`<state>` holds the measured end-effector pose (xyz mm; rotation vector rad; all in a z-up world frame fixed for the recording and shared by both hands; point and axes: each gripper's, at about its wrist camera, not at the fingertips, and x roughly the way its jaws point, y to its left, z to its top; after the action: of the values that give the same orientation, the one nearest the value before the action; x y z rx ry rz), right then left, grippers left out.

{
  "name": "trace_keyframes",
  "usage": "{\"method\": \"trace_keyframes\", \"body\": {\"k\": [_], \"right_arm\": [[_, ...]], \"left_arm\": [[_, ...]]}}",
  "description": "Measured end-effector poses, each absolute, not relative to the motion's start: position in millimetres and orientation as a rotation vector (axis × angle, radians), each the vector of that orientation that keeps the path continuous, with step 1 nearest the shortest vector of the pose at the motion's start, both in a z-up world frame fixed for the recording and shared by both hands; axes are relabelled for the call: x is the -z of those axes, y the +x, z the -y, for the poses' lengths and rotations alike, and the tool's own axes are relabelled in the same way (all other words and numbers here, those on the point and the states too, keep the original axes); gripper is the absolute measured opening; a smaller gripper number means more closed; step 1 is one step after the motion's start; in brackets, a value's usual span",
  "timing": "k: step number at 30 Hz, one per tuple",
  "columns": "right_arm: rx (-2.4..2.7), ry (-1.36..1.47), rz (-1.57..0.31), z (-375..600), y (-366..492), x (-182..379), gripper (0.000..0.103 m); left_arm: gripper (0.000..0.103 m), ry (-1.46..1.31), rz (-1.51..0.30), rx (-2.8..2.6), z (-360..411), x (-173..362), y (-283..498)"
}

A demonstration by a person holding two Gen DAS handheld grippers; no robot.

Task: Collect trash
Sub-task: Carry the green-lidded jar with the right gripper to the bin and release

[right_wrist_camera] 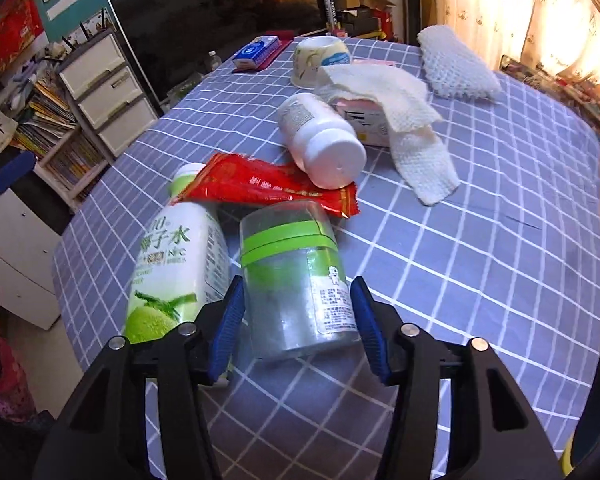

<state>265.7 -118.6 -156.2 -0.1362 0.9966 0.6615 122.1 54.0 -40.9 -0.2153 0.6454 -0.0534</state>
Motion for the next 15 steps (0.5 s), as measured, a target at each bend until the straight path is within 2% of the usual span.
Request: {"method": "trace_keyframes", "body": {"k": [10, 15], "right_arm": [[-0.643, 0.001, -0.967, 175, 234, 138, 0.051], [-0.51, 0.091, -0.902, 239, 232, 119, 0.05]], "left_arm": [[0.093, -0.211, -0.663, 0.057, -49, 46, 131], [0.093, -0.196, -0.664, 0.066, -42, 46, 132]]}}
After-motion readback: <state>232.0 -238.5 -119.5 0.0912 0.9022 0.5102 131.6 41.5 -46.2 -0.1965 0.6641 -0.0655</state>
